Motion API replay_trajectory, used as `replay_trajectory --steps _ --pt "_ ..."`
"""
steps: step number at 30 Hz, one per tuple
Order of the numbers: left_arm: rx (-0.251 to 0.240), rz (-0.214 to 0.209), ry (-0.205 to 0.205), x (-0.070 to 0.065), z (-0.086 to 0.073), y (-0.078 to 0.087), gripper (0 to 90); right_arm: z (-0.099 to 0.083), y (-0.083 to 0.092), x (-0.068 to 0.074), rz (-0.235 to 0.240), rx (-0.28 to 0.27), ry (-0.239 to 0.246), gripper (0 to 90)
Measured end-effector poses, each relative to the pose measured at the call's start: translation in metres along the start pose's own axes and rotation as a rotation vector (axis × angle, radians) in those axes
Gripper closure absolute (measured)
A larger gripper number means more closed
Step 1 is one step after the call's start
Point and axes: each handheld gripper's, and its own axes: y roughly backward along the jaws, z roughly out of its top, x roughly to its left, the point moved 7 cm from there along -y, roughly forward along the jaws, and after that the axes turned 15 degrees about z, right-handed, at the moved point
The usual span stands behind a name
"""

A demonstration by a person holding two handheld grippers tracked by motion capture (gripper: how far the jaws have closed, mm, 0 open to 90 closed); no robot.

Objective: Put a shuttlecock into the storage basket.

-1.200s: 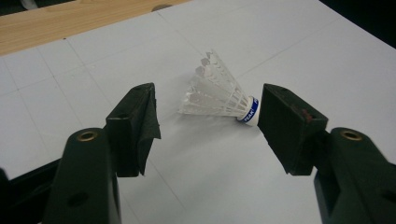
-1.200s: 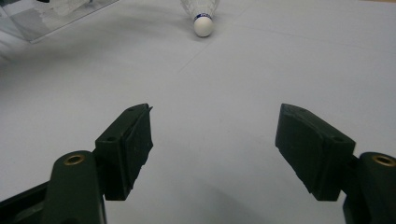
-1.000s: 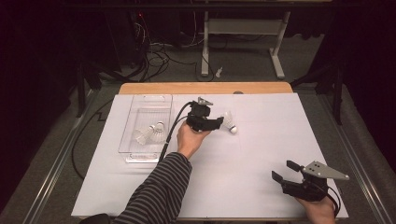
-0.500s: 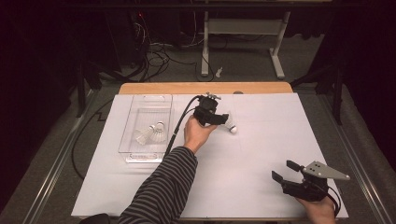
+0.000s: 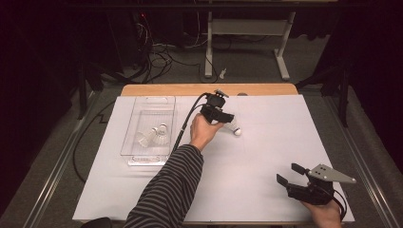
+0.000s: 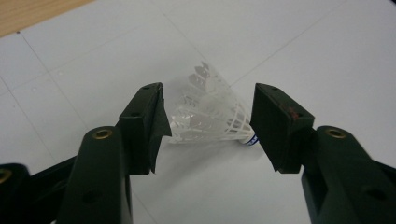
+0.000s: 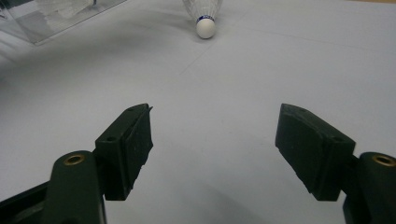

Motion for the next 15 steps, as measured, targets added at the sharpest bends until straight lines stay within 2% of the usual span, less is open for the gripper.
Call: replay_trajectory --steps 8,15 --pt "0.031 -0.018 -0.003 -0.006 0.001 -0.010 45.4 0.000 0.000 0.000 0.003 -0.001 0.001 28.0" --pt "0.067 -0.018 0.004 -0.003 -0.002 -0.016 47.6 0.000 -0.001 0.001 0.008 0.001 0.000 27.9"
